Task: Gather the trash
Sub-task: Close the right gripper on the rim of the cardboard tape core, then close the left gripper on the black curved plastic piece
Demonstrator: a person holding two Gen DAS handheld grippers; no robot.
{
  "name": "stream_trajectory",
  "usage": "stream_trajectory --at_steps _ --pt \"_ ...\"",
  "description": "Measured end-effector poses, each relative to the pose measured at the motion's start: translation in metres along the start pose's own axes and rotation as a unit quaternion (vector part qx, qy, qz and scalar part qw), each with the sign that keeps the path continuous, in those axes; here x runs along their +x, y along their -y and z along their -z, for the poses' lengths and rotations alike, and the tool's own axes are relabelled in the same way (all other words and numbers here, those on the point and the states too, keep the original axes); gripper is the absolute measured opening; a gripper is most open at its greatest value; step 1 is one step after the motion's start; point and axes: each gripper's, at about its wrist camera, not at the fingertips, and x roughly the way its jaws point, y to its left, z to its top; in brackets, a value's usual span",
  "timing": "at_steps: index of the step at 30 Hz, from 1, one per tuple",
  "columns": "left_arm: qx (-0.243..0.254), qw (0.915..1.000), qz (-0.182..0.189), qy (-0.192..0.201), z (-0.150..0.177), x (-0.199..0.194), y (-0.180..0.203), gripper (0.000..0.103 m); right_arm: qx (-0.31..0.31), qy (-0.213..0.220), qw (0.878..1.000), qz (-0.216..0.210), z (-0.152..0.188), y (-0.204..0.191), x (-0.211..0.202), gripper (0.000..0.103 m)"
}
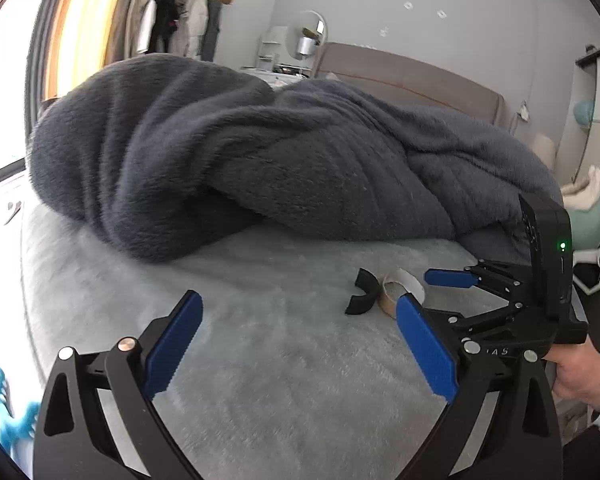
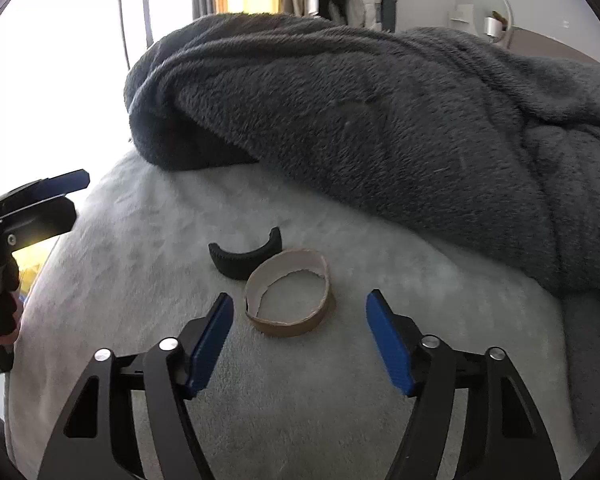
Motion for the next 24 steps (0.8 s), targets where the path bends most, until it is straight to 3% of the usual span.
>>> stream_trajectory --at_steps 2,7,16,18,24 --pt "0.010 0.9999 0.001 -0.007 -0.001 0.008 0.005 0.098 -0.011 -0.007 1.000 -0.003 0.000 -0.003 0.005 0.065" --pt "0.020 0.9996 -0.004 -0.021 0.000 0.025 0.013 0.098 -0.033 -0.018 0.999 -0.002 -0.001 -0.009 0.015 0.046" --pt "0.048 0.9986 0.004 -0.023 -0.003 0.039 0.028 0.096 -0.002 0.001 1.000 -0.018 -0.005 0.009 0.001 0.045" --pt "0.061 0.9976 0.006 -0.031 -0.002 0.046 0.036 0.085 0.003 0.007 1.000 -0.016 -0.004 0.015 -0.006 0.045" --pt "0.089 0.9947 0.016 -0.051 -0.002 0.065 0.051 0.078 0.018 0.017 1.000 -0.015 0.003 0.034 -0.021 0.045"
